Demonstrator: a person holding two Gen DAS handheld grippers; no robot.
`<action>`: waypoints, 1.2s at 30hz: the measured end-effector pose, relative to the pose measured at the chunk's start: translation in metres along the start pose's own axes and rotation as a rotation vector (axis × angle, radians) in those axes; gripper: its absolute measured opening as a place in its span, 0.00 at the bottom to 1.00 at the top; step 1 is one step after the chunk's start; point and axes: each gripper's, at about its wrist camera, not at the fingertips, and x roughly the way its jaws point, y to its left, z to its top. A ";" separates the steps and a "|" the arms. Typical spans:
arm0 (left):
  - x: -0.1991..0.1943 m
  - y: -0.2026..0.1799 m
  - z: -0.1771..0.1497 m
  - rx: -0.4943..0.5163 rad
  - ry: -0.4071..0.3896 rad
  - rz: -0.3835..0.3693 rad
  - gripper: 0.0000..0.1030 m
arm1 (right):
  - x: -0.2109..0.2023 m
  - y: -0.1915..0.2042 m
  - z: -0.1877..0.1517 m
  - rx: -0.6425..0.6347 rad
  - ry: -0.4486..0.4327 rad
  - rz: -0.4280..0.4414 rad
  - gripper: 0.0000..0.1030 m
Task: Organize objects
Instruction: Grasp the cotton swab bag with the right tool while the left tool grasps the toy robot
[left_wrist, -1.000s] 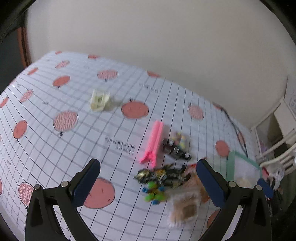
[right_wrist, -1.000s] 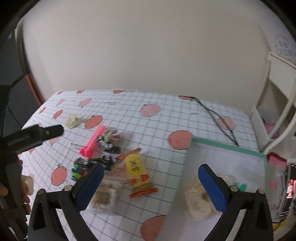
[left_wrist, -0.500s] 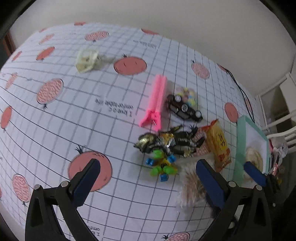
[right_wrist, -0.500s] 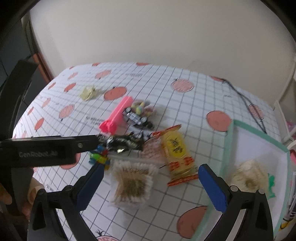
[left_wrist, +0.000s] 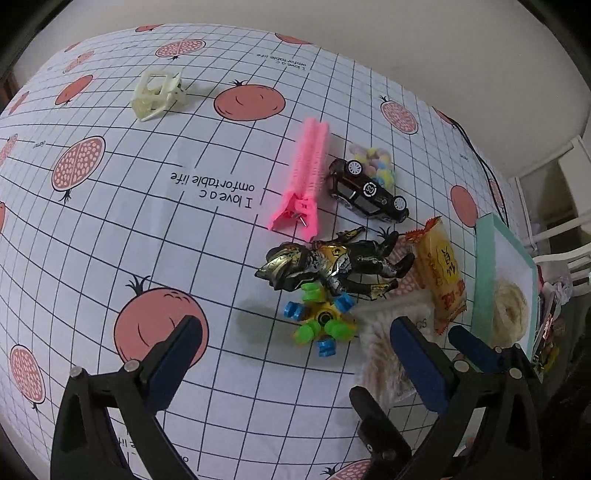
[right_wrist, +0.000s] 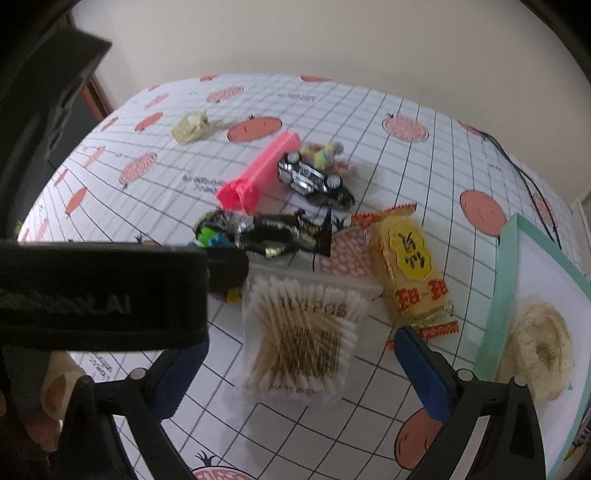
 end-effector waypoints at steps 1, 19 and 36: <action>0.001 0.000 0.000 0.000 0.001 0.000 0.99 | 0.002 0.000 -0.001 -0.005 0.005 -0.010 0.97; 0.009 -0.002 -0.001 0.006 0.002 0.008 0.94 | 0.008 -0.039 -0.003 0.079 0.049 -0.111 0.84; 0.021 -0.014 0.000 0.018 0.019 0.017 0.79 | 0.011 -0.044 -0.005 0.092 0.062 -0.096 0.80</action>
